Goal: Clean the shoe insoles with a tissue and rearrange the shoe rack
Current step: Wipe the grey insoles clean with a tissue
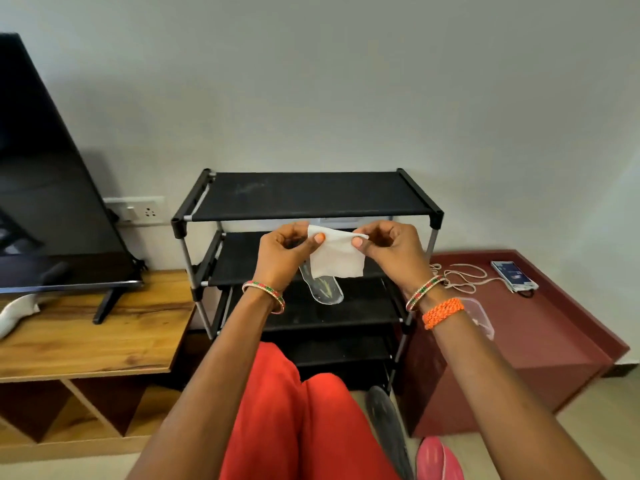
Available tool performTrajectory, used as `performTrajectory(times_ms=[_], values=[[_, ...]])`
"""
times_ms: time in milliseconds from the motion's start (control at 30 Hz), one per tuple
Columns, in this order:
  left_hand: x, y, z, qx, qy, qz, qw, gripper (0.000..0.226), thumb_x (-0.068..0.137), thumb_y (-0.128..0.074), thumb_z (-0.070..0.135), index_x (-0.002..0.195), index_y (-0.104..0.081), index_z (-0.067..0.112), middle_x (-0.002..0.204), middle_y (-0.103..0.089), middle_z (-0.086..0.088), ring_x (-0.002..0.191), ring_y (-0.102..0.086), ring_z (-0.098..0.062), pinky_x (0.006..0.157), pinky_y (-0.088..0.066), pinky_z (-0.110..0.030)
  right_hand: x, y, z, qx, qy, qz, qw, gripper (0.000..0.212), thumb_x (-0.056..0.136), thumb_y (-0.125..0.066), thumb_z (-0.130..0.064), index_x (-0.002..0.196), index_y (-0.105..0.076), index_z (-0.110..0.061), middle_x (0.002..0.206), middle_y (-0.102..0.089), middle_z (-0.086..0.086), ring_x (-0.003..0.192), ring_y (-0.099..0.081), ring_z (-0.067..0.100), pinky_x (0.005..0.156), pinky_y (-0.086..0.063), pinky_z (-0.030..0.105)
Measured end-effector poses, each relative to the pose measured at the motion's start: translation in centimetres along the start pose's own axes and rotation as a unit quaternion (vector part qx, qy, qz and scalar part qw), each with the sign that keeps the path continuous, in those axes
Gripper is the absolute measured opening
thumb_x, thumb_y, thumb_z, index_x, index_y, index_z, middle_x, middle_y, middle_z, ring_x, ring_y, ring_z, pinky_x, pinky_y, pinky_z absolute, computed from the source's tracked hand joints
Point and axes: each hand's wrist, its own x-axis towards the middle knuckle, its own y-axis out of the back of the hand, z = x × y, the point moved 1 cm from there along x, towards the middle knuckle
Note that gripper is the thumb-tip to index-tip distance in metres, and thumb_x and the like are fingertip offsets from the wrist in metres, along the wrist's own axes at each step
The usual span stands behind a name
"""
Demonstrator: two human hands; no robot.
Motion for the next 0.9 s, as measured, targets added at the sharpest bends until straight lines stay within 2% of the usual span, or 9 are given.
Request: performTrajectory(times_ms=[67,133,267,333,400,467,667,800,900], values=[[0.4,0.2,-0.1,-0.035,0.01,-0.006,0.999,0.008,0.082,-0.066,0.007,0.091,-0.067,0.008,0.101,-0.066,0.005,0.089,-0.064,-0.006,0.068,-0.052,-0.014,0.3,-0.5,0.0,0.048,-0.019,-0.012,0.999,0.009,0.083,-0.067,-0.008,0.083,-0.065,-0.017,0.083,-0.065,-0.006,0.08,-0.061,0.007,0.067,-0.049,0.014],[0.5,0.1,-0.3,-0.051,0.014,-0.026,0.998,0.004,0.083,-0.065,0.011,0.086,-0.066,0.013,0.091,-0.069,0.004,0.083,-0.066,-0.009,0.07,-0.054,-0.023,0.6,-0.9,0.1,0.088,-0.047,-0.014,0.995,0.008,0.088,-0.061,-0.011,0.083,-0.061,-0.017,0.085,-0.064,-0.003,0.081,-0.061,0.009,0.066,-0.051,0.017],[0.4,-0.3,-1.6,-0.061,0.038,-0.008,0.997,0.007,0.085,-0.064,0.014,0.09,-0.062,0.018,0.09,-0.069,-0.001,0.089,-0.068,-0.019,0.074,-0.057,-0.04,0.9,-2.6,1.3,0.116,-0.133,0.008,0.984,0.006,0.092,-0.055,-0.021,0.087,-0.056,-0.018,0.097,-0.064,0.006,0.092,-0.065,0.022,0.075,-0.056,0.039],[0.6,-0.3,-2.4,-0.069,0.054,0.004,0.996,0.016,0.085,-0.064,0.011,0.097,-0.059,0.021,0.094,-0.069,-0.002,0.092,-0.067,-0.02,0.073,-0.058,-0.039,0.8,-3.4,2.1,0.136,-0.166,0.015,0.976,0.006,0.091,-0.058,-0.022,0.094,-0.056,-0.017,0.102,-0.064,0.007,0.096,-0.064,0.023,0.079,-0.057,0.042],[0.8,-0.1,-3.2,-0.065,0.067,0.006,0.996,0.026,0.084,-0.065,0.009,0.105,-0.055,0.022,0.098,-0.068,-0.005,0.095,-0.067,-0.021,0.075,-0.058,-0.039,0.7,-3.9,2.9,0.175,-0.198,-0.014,0.964,0.019,0.087,-0.063,-0.017,0.105,-0.056,-0.013,0.106,-0.065,0.008,0.099,-0.064,0.023,0.079,-0.057,0.04],[1.0,0.0,-3.8,-0.046,0.074,0.014,0.996,0.033,0.084,-0.065,0.007,0.112,-0.053,0.02,0.101,-0.068,-0.007,0.095,-0.067,-0.02,0.073,-0.058,-0.035,0.6,-4.0,3.4,0.194,-0.217,-0.04,0.956,0.021,0.085,-0.064,-0.009,0.104,-0.057,-0.012,0.106,-0.066,0.01,0.099,-0.065,0.022,0.078,-0.057,0.036],[1.4,-0.2,-5.4,0.039,0.041,0.054,0.997,0.033,0.084,-0.065,0.007,0.113,-0.055,0.02,0.095,-0.069,-0.001,0.085,-0.068,-0.01,0.06,-0.056,-0.018,1.7,-4.2,5.0,0.113,-0.2,0.019,0.973,0.011,0.082,-0.068,-0.008,0.085,-0.059,-0.014,0.091,-0.066,0.007,0.086,-0.066,0.017,0.073,-0.058,0.032],[1.6,-0.8,-6.5,0.1,0.023,0.062,0.993,0.034,0.085,-0.065,0.009,0.117,-0.055,0.018,0.104,-0.068,-0.004,0.092,-0.068,-0.015,0.065,-0.059,-0.024,2.2,-4.8,6.0,0.029,-0.167,0.028,0.985,0.015,0.082,-0.069,-0.016,0.091,-0.058,-0.012,0.09,-0.064,0.003,0.085,-0.065,0.015,0.071,-0.057,0.03],[2.0,-0.9,-7.3,0.063,0.055,0.029,0.996,0.031,0.085,-0.065,0.008,0.111,-0.052,0.019,0.106,-0.068,-0.011,0.094,-0.068,-0.019,0.068,-0.06,-0.032,2.7,-5.0,7.2,0.05,-0.223,0.01,0.973,0.026,0.082,-0.069,-0.017,0.102,-0.054,-0.013,0.102,-0.063,0.006,0.094,-0.064,0.02,0.078,-0.057,0.035]])
